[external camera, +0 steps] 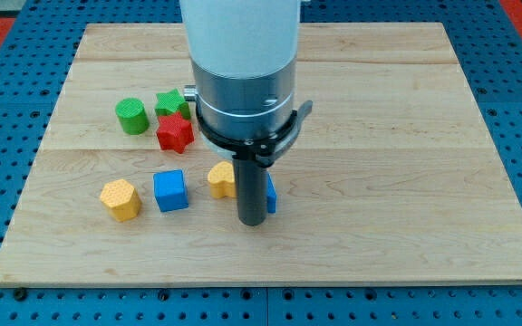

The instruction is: Move the blue triangle left a bit

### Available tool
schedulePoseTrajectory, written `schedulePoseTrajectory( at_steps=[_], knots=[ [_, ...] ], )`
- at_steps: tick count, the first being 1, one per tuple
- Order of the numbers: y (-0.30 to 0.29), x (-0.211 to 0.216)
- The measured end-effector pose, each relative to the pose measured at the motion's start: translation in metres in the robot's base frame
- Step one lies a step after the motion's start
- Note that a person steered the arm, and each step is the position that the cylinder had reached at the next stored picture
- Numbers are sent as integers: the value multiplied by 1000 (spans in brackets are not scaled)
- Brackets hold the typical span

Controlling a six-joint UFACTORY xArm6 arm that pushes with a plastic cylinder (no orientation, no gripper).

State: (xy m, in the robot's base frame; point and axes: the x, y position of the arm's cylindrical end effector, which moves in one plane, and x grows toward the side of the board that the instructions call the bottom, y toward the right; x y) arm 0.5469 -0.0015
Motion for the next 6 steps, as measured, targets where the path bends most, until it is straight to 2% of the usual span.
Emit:
schedulePoseTrajectory(
  at_steps=[1,2,3,4,6],
  knots=[
    [75,2],
    [91,-5],
    [22,-20],
    [0,-40],
    [-8,-47]
  ],
)
